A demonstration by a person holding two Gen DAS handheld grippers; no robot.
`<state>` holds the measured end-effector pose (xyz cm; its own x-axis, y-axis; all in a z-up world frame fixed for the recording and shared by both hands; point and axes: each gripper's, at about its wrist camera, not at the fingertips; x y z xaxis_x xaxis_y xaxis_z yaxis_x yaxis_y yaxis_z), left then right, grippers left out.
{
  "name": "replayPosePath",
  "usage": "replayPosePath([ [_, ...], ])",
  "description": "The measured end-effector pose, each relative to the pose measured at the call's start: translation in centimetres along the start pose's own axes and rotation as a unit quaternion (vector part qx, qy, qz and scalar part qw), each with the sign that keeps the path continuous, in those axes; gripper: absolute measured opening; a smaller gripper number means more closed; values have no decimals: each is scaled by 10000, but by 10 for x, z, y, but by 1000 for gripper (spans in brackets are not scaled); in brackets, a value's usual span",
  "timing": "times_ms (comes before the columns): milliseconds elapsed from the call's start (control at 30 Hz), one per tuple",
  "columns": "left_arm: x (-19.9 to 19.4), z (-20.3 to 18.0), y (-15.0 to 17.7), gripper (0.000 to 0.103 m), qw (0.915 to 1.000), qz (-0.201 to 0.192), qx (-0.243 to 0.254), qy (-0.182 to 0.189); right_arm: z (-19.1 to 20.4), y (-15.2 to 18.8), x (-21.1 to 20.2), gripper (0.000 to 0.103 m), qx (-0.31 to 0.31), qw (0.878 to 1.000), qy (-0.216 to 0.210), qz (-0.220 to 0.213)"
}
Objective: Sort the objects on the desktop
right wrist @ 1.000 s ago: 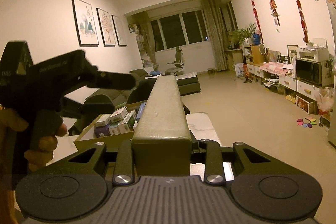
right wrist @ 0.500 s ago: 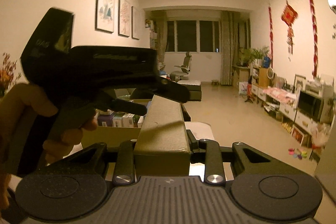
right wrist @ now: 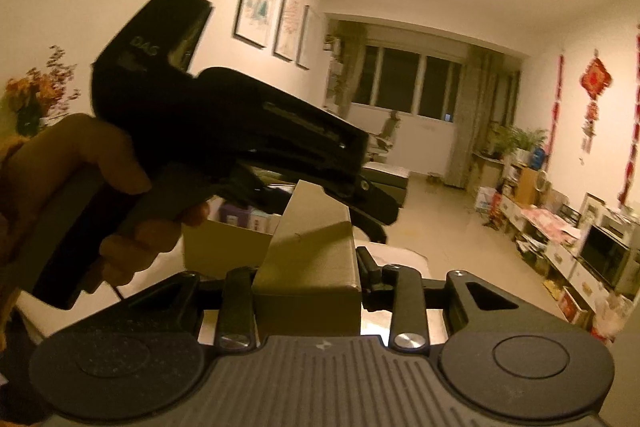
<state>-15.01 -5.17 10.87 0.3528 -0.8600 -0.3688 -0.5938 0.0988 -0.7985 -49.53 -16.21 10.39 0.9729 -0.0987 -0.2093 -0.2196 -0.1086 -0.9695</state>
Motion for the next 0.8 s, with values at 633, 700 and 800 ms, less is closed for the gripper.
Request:
replayPosePath([
  [633, -46, 29, 24, 44, 9972, -237, -654, 274, -12, -4, 27, 76, 1232, 9780, -1622, 454],
  [700, -54, 34, 28, 42, 9961, -278, -780, 318, -16, -8, 27, 78, 1332, 9738, -1777, 497],
  [800, -65, 39, 33, 40, 9941, -349, -959, 373, -17, -10, 29, 80, 1526, 9648, -2068, 553],
])
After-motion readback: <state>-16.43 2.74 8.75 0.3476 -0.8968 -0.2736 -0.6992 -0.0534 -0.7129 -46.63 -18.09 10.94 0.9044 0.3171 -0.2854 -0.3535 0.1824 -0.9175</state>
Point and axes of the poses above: each gripper's, at about its wrist camera, not at the fingertips, and x roughly the way its jaws point, z to its left, y to its underside, and after that the axes turned 4 degrees about -z, right-handed
